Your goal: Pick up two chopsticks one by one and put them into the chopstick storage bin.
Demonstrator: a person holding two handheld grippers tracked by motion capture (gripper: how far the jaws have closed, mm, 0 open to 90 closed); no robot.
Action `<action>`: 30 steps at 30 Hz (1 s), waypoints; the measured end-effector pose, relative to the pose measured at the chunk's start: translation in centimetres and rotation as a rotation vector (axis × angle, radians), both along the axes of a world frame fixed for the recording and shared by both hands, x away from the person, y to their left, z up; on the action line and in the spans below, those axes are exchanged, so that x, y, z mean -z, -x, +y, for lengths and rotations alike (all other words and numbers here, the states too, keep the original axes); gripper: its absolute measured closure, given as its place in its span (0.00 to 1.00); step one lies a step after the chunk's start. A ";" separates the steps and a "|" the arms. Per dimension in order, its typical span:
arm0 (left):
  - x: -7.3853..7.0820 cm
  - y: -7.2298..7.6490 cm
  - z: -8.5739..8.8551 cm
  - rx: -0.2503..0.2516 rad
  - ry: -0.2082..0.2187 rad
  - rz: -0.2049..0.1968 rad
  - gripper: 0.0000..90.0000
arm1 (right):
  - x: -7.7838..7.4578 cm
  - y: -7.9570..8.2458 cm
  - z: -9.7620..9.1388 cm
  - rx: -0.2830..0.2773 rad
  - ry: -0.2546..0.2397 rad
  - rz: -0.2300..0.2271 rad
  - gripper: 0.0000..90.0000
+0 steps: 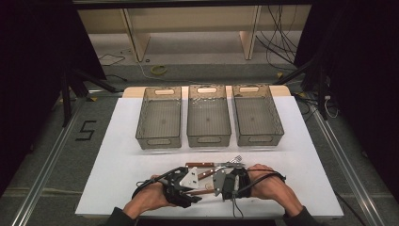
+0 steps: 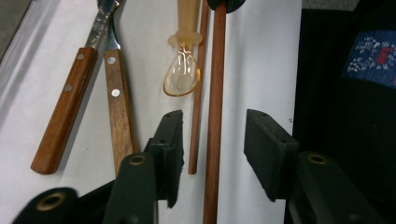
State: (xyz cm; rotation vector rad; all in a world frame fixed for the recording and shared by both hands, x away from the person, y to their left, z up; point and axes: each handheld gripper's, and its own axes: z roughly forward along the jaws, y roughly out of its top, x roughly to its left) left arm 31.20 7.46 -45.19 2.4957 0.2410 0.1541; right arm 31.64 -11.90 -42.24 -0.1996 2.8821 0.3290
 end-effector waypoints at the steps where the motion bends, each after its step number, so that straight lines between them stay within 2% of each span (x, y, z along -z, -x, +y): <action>1: 0.0 0.0 -0.1 0.000 -0.001 0.004 0.68 | -0.1 -0.1 0.0 -0.018 0.013 -0.007 0.94; 2: 0.0 0.0 -0.1 0.007 -0.007 0.007 0.71 | 0.1 0.1 0.1 -0.011 0.002 -0.006 0.94; 6: 0.0 -0.1 -0.3 0.013 -0.012 0.029 0.78 | 0.1 0.1 0.2 -0.019 0.018 -0.002 0.94; 10: 0.0 -0.1 -0.5 0.026 -0.017 0.038 0.83 | 0.1 0.3 0.3 -0.016 0.005 -0.002 0.94; 14: 0.0 -0.1 -0.7 0.033 -0.026 0.038 0.92 | 0.1 0.3 0.5 -0.048 0.022 -0.005 0.94; 17: 0.0 0.0 -0.7 0.034 -0.033 0.038 0.92 | 0.1 0.4 0.5 -0.040 0.014 -0.003 0.94; 19: 0.1 0.0 -0.6 0.038 -0.033 0.039 0.92 | 0.1 0.4 0.5 -0.054 0.013 -0.002 0.94; 21: 0.1 -0.1 -0.5 0.034 -0.038 0.033 0.93 | 0.1 0.4 0.4 -0.017 -0.014 0.004 0.88; 23: 0.1 -0.2 0.0 0.025 -0.029 0.032 0.93 | -0.2 0.1 0.0 -0.012 -0.030 -0.003 0.77; 24: 0.1 -0.3 0.2 0.022 -0.027 0.032 0.93 | -0.4 0.0 -0.3 0.006 -0.063 -0.004 0.70; 25: 0.1 -0.3 0.2 0.022 -0.027 0.032 0.93 | -0.4 0.0 -0.3 0.006 -0.063 -0.004 0.70; 26: 0.1 -0.5 0.5 0.012 -0.025 0.026 0.93 | -0.9 -0.3 -0.9 0.055 -0.135 -0.009 0.65; 27: 0.1 -0.5 0.5 0.012 -0.025 0.026 0.93 | -1.3 -0.6 -1.3 0.067 -0.167 -0.002 0.64; 28: 0.2 -0.6 0.7 0.006 -0.017 0.029 0.93 | -1.3 -0.6 -1.3 0.067 -0.167 -0.002 0.64; 29: 0.2 -0.7 0.8 -0.001 -0.014 0.028 0.93 | -1.6 -0.7 -1.6 0.086 -0.188 -0.003 0.60; 30: 0.3 -0.7 0.9 -0.009 -0.011 0.025 0.93 | -2.0 -0.9 -2.2 0.124 -0.229 -0.011 0.55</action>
